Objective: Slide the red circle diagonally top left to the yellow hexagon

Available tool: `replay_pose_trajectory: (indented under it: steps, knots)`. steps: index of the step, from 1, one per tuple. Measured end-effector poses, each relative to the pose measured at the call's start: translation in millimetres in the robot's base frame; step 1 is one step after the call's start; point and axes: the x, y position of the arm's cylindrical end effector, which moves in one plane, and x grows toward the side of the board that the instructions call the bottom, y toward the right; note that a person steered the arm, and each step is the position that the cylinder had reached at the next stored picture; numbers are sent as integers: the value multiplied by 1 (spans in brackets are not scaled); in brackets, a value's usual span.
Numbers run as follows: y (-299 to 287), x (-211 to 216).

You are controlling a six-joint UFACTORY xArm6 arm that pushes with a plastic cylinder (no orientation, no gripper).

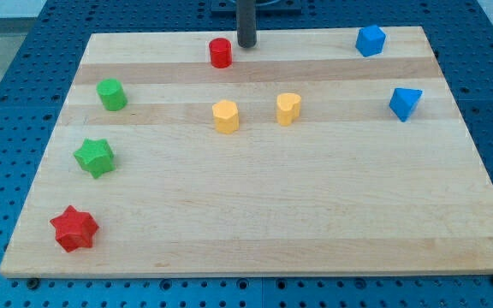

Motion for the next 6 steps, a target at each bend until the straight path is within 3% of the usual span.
replay_pose_trajectory:
  steps: [2, 4, 5, 6]
  knots:
    - [-7, 15]
    - [-109, 15]
    - [-108, 15]
    - [-57, 17]
